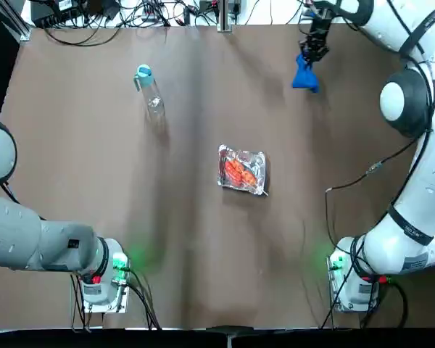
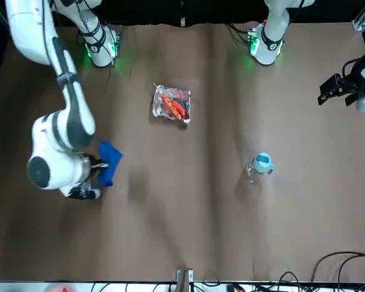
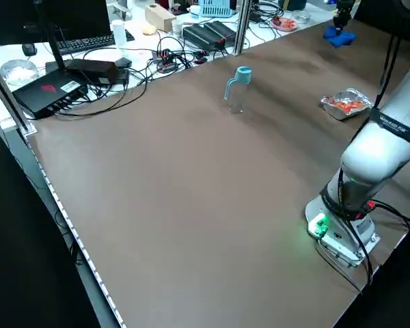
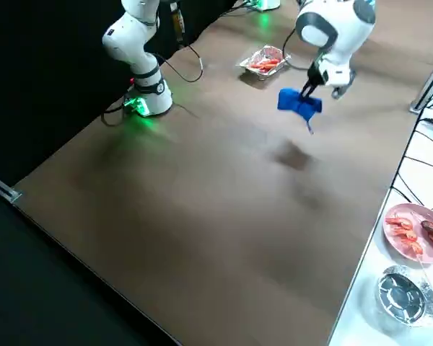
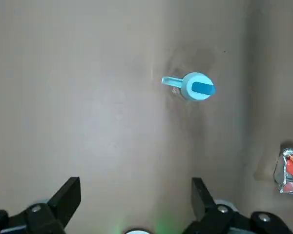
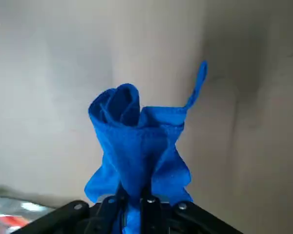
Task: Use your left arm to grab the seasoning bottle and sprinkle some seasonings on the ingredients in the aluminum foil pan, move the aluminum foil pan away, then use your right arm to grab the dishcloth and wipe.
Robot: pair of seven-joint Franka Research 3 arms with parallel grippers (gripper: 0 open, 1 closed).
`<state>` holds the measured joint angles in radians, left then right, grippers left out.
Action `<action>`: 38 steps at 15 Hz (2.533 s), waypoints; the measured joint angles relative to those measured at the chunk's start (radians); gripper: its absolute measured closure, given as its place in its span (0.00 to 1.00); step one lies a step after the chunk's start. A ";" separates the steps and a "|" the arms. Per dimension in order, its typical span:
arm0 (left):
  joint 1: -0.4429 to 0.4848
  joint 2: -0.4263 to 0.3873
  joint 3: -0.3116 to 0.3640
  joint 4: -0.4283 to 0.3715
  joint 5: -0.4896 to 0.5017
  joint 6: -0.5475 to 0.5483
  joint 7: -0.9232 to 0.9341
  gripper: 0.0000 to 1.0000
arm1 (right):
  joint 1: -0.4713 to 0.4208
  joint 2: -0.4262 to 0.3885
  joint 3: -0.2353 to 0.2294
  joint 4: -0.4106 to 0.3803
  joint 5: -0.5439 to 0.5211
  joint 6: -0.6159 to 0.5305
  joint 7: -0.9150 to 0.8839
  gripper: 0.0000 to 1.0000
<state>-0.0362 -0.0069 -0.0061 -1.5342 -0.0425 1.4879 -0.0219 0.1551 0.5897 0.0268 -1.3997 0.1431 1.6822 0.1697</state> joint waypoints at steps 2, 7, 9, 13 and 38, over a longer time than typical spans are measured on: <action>0.000 0.000 0.000 0.000 0.000 -0.001 0.000 0.00 | -0.084 0.020 0.000 -0.013 -0.102 0.006 -0.119 0.87; 0.000 0.000 0.000 -0.001 0.000 -0.001 0.000 0.00 | -0.195 0.106 0.000 -0.024 -0.188 0.117 -0.223 0.88; -0.001 0.000 0.000 -0.001 0.000 -0.001 0.000 0.00 | -0.220 0.138 0.001 -0.025 -0.189 0.181 -0.241 0.88; -0.001 0.000 0.000 -0.001 0.000 -0.002 0.000 0.00 | -0.239 0.187 0.001 -0.028 -0.190 0.203 -0.272 0.88; -0.001 0.000 -0.001 -0.003 0.000 -0.002 0.000 0.00 | -0.206 -0.227 0.077 0.005 -0.157 -0.140 -0.278 0.00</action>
<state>-0.0369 -0.0069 -0.0067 -1.5376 -0.0421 1.4858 -0.0218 -0.0509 0.3630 0.1033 -1.3945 -0.0140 1.5426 -0.1087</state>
